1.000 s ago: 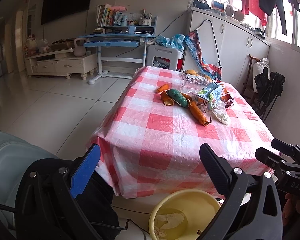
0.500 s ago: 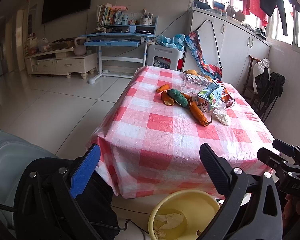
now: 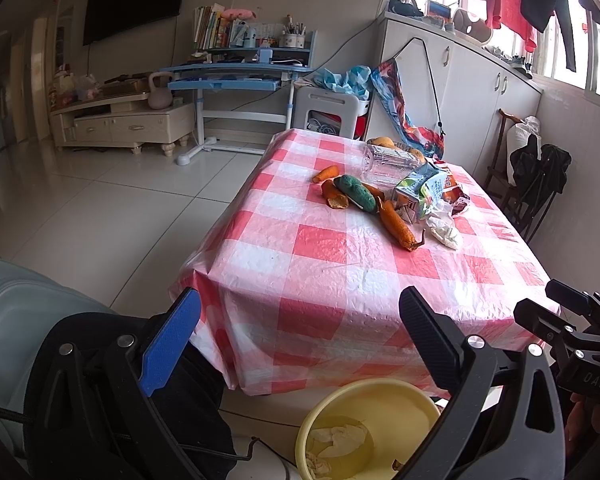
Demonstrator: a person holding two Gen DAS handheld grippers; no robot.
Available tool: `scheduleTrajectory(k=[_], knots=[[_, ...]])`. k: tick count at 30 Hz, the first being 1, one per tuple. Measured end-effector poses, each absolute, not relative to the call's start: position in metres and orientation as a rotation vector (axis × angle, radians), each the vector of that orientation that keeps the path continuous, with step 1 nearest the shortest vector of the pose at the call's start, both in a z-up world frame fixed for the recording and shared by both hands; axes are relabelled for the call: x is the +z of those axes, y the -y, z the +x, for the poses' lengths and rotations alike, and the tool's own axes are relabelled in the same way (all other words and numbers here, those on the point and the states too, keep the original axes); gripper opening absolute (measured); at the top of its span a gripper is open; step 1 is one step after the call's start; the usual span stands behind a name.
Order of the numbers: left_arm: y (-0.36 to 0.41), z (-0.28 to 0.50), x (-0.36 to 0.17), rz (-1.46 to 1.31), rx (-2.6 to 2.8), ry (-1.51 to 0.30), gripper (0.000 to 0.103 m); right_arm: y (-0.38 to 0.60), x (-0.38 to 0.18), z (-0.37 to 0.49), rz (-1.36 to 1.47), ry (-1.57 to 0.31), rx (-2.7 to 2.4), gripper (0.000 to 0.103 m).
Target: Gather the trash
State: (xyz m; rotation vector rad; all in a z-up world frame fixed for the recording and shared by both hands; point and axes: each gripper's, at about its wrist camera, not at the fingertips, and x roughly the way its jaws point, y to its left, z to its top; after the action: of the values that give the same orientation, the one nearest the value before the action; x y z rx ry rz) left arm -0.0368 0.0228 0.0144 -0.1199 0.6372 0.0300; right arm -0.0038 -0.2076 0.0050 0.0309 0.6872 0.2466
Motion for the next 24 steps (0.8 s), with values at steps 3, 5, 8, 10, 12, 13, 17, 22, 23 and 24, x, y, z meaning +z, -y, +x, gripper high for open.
scheduleTrajectory(k=[3, 5, 8, 10, 12, 13, 17, 22, 23, 24], knots=[[-0.0228, -0.0357, 0.0137, -0.119, 0.03, -0.637, 0.096, 0.2073, 0.0047, -0.0038, 0.033, -0.689, 0.247, 0.08], [-0.0228, -0.0357, 0.0139, -0.121, 0.03, -0.638, 0.096, 0.2082, 0.0042, -0.004, 0.031, -0.69, 0.246, 0.08], [-0.0228, -0.0348, 0.013, -0.122, 0.031, -0.639, 0.096, 0.2084, 0.004, -0.004, 0.028, -0.691, 0.247, 0.08], [-0.0227, -0.0348, 0.0124, -0.123, 0.031, -0.64, 0.096, 0.2084, 0.004, -0.0046, 0.023, -0.692, 0.248, 0.08], [-0.0224, -0.0349, 0.012, -0.122, 0.03, -0.64, 0.096, 0.2083, 0.0034, -0.0046, 0.022, -0.691, 0.247, 0.08], [-0.0219, -0.0346, 0.0115, -0.121, 0.03, -0.641, 0.096, 0.2095, 0.0036, -0.0042, 0.023, -0.691, 0.247, 0.08], [-0.0222, -0.0345, 0.0122, -0.123, 0.03, -0.64, 0.096, 0.2083, 0.0033, -0.0047, 0.021, -0.692, 0.248, 0.08], [-0.0222, -0.0344, 0.0122, -0.122, 0.03, -0.641, 0.096, 0.2081, 0.0032, -0.005, 0.016, -0.693, 0.248, 0.08], [-0.0223, -0.0344, 0.0125, -0.122, 0.03, -0.64, 0.096, 0.208, 0.0032, -0.005, 0.017, -0.693, 0.248, 0.081], [-0.0222, -0.0345, 0.0121, -0.123, 0.03, -0.64, 0.096, 0.208, 0.0031, -0.005, 0.017, -0.693, 0.248, 0.08]])
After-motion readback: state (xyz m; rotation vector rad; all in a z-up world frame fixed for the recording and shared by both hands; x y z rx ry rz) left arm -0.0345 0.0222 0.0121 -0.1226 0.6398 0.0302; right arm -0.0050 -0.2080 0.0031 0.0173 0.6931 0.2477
